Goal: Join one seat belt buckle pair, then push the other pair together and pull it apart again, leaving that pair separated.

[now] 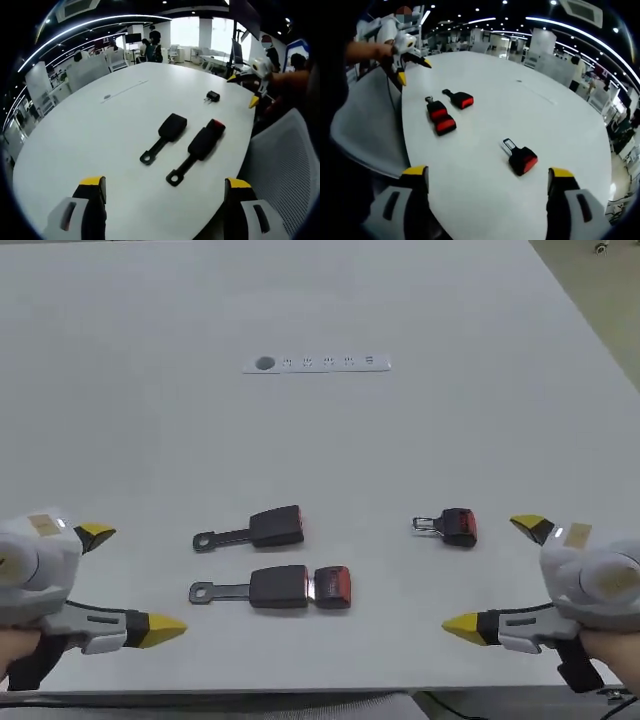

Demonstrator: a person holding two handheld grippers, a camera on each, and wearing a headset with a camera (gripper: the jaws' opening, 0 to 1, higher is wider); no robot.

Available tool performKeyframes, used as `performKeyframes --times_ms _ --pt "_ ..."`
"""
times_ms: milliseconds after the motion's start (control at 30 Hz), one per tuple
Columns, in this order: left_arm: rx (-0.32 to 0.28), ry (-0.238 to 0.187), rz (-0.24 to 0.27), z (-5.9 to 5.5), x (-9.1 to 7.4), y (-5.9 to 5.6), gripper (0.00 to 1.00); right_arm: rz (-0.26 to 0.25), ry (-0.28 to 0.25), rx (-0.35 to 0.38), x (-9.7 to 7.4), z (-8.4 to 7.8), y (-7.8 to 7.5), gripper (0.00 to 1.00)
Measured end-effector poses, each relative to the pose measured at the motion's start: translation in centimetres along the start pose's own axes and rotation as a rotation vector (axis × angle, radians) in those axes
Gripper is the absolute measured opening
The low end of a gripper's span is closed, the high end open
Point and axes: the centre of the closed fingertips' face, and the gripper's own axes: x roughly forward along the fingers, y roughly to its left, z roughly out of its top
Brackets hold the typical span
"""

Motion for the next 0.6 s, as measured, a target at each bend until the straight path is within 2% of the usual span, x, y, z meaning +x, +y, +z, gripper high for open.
performKeyframes --times_ms 167,600 --pt "-0.023 -0.006 0.009 -0.1 -0.1 0.2 1.0 -0.01 -0.025 0.007 0.0 0.5 -0.3 1.0" --pt "-0.04 0.008 0.022 -0.9 -0.1 0.6 1.0 -0.013 -0.007 0.011 -0.1 -0.1 -0.3 1.0"
